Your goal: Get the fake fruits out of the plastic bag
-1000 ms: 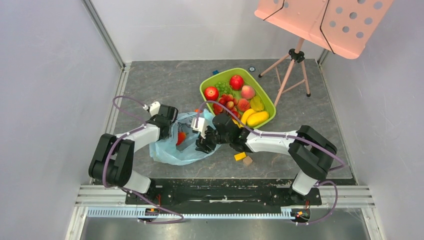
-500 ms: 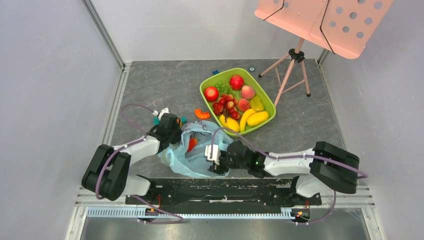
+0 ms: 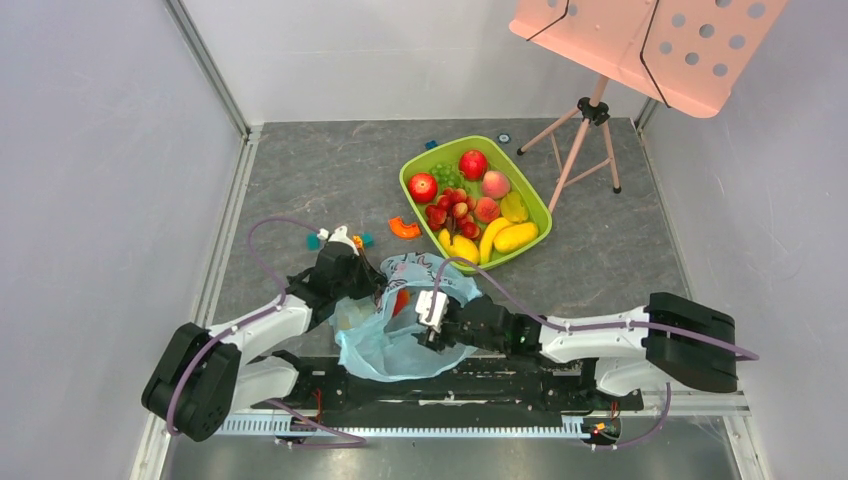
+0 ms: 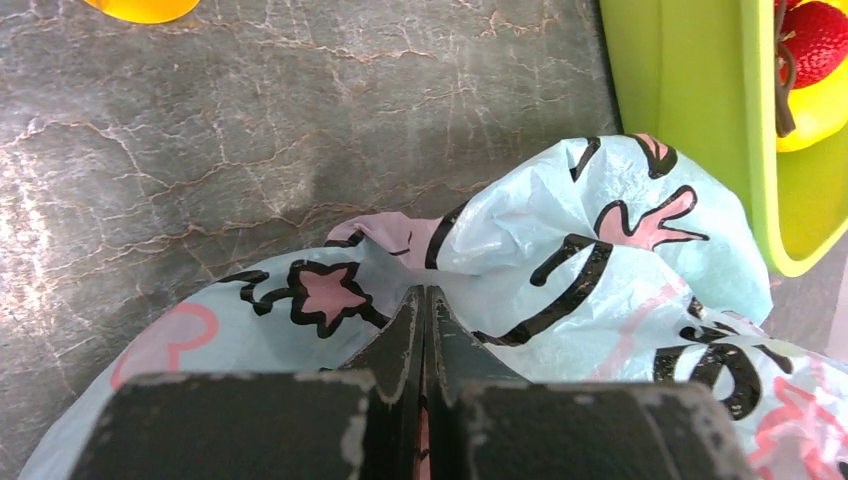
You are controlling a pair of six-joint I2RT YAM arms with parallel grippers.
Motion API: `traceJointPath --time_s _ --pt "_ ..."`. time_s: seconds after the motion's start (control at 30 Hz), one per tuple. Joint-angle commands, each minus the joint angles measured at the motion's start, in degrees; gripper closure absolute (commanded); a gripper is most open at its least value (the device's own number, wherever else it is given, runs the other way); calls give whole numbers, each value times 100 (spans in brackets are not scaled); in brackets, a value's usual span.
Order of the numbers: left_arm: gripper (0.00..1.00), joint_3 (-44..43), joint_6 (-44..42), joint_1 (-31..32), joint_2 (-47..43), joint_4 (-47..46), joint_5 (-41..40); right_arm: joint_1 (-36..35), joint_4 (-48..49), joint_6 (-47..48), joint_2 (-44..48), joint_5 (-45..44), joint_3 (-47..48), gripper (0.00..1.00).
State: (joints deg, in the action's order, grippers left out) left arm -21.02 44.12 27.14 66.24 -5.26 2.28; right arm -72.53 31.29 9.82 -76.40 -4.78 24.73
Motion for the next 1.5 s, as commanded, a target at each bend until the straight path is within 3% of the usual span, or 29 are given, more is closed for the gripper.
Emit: traceJointPath --time_s 0.0,0.17,0.47,1.07,1.37,1.47 --pt "98 54 -96 20 -121 -309 248 -9 -485 631 -25 454 850 36" --pt "98 53 -79 20 -6 -387 290 193 -853 1626 -529 870 1264 28" --pt "98 -11 -69 24 273 -599 415 817 -777 2563 -1189 1681 1526 25" --pt "98 -101 -211 22 567 -779 702 1241 -606 2592 -2506 2451 2492 23" --pt "98 -114 -219 20 586 -849 817 1268 -730 2485 -3040 2398 2935 28" --pt "98 -95 -219 22 566 -846 822 1293 -782 2398 -3100 2240 2976 39"
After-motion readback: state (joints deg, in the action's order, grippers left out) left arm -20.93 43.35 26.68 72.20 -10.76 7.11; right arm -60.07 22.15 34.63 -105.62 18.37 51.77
